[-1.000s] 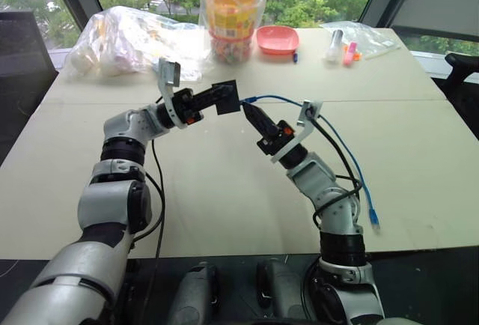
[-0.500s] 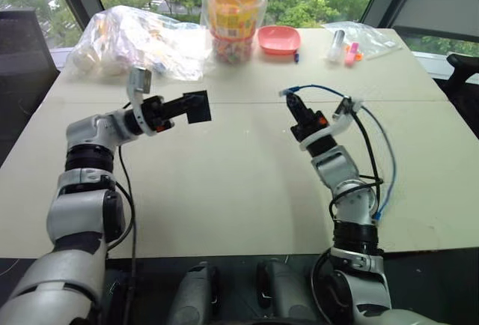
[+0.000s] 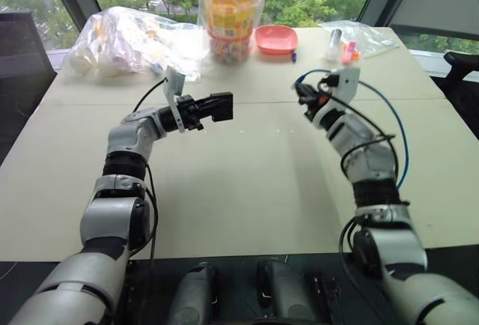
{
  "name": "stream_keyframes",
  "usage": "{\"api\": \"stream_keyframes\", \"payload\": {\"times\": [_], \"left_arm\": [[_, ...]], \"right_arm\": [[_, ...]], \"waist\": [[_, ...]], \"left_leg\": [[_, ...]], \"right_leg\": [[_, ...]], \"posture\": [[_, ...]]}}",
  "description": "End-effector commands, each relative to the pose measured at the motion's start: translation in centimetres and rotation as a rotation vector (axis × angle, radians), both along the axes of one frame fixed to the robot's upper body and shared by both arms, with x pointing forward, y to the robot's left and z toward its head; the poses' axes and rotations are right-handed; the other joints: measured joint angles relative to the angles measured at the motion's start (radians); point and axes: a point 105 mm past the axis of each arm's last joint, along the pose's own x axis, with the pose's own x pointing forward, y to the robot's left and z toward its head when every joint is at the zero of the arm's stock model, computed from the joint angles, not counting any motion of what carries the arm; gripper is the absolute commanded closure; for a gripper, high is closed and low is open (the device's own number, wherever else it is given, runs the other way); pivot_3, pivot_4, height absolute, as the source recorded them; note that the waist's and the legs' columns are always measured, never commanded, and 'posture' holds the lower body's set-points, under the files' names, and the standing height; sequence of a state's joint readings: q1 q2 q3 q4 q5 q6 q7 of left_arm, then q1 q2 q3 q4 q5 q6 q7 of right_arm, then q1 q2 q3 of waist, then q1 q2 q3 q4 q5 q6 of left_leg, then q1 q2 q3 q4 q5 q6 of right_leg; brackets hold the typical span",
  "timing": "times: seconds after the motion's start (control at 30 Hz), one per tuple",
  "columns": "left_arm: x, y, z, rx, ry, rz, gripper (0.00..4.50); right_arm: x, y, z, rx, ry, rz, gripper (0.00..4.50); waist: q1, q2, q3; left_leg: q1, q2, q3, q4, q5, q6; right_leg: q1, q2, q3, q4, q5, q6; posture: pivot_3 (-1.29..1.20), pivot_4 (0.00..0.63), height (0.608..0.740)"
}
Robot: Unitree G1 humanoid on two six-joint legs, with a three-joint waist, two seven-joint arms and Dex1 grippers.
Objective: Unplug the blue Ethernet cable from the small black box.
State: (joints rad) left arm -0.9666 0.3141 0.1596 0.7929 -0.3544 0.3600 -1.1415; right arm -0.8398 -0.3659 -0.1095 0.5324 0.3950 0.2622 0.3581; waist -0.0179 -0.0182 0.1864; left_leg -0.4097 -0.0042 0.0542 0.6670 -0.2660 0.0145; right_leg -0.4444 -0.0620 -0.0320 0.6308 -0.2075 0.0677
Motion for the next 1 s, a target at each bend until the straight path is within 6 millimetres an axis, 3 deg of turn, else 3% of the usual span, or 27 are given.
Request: {"api": "stream_keyframes", "payload": {"times": [0.03, 0.1, 0.2, 0.3, 0.43, 0.5, 0.7, 0.77, 0.83, 1.0], "left_arm": [[0.3, 0.0, 0.5, 0.036, -0.1, 0.061, 3.97], [0.5, -0.1, 0.0, 0.077, -0.15, 0.106, 3.97], [0.5, -0.3, -0.3, 0.11, -0.203, 0.156, 3.97], [0.2, -0.6, -0.9, 0.209, -0.308, 0.195, 3.97], [-0.1, -0.9, -0.9, 0.216, -0.338, 0.221, 3.97], [-0.2, -1.0, -1.0, 0.233, -0.354, 0.228, 3.97], [0.0, -1.1, -1.9, 0.249, -0.367, 0.303, 3.97], [-0.1, -1.2, -2.7, 0.255, -0.357, 0.323, 3.97], [-0.2, -1.5, -3.4, 0.251, -0.335, 0.329, 3.97], [-0.8, -2.2, -4.7, 0.262, -0.307, 0.293, 1.67]], "right_arm": [[1.0, 0.2, 1.7, -0.166, -0.083, 0.021, 4.48], [1.4, 0.5, 0.4, -0.271, -0.054, 0.043, 4.48], [1.7, 1.1, -1.6, -0.296, 0.012, 0.078, 4.48], [1.3, 2.1, -3.5, -0.197, 0.098, 0.138, 3.24], [0.8, 2.5, -4.3, -0.095, 0.157, 0.162, 1.13], [-0.3, 3.0, -4.8, 0.047, 0.218, 0.213, 0.08], [-8.1, 6.0, -5.9, 0.1, 0.272, 0.502, 0.03], [-9.8, 6.2, -5.7, 0.118, 0.262, 0.529, 0.03], [-10.2, 5.8, -5.7, 0.135, 0.257, 0.494, 0.03], [-9.9, 4.4, -6.2, 0.127, 0.261, 0.391, 0.0]], "waist": [[-0.004, 0.0, 0.0], [-0.004, 0.0, 0.0], [0.0, 0.0, 0.0], [0.002, 0.0, 0.0], [0.007, 0.0, 0.0], [0.008, 0.0, 0.0], [0.007, 0.0, 0.0], [0.004, 0.0, 0.0], [0.004, 0.0, 0.0], [0.008, 0.0, 0.0]], "left_leg": [[0.0, 0.001, 0.0, 0.0, 0.0, 0.0], [0.001, 0.001, 0.0, -0.001, 0.0, 0.0], [0.001, 0.001, 0.001, -0.001, 0.0, 0.0], [0.0, 0.001, 0.001, 0.0, 0.0, 0.0], [0.0, 0.001, 0.001, 0.0, 0.0, 0.0], [0.0, 0.001, 0.0, 0.0, 0.0, 0.0], [0.0, 0.001, -0.002, 0.0, -0.001, 0.001], [0.0, 0.001, -0.001, 0.0, -0.001, 0.001], [0.001, 0.001, -0.001, 0.001, -0.001, 0.001], [0.002, 0.001, -0.001, 0.002, 0.0, 0.001]], "right_leg": [[0.0, 0.0, 0.0, 0.0, 0.0, 0.0], [0.0, 0.001, 0.0, -0.001, 0.0, 0.0], [0.0, 0.0, 0.0, 0.0, 0.0, 0.0], [0.0, -0.001, 0.0, 0.0, 0.0, 0.0], [0.001, -0.002, 0.0, 0.0, 0.0, 0.0], [0.001, -0.002, 0.0, 0.0, 0.0, 0.0], [0.001, -0.002, 0.0, -0.001, 0.0, 0.0], [0.001, -0.003, 0.0, -0.001, 0.0, 0.0], [0.001, -0.002, 0.0, 0.0, 0.0, 0.0], [0.002, -0.001, -0.001, 0.0, 0.001, 0.0]], "posture": [[0.0, 0.15, 0.74], [0.0, 0.15, 0.74], [0.0, 0.15, 0.74], [0.0, 0.15, 0.74], [0.0, 0.15, 0.74], [0.0, 0.15, 0.74], [0.0, 0.15, 0.74], [0.0, 0.15, 0.74], [0.0, 0.15, 0.74], [0.0, 0.15, 0.74]]}}
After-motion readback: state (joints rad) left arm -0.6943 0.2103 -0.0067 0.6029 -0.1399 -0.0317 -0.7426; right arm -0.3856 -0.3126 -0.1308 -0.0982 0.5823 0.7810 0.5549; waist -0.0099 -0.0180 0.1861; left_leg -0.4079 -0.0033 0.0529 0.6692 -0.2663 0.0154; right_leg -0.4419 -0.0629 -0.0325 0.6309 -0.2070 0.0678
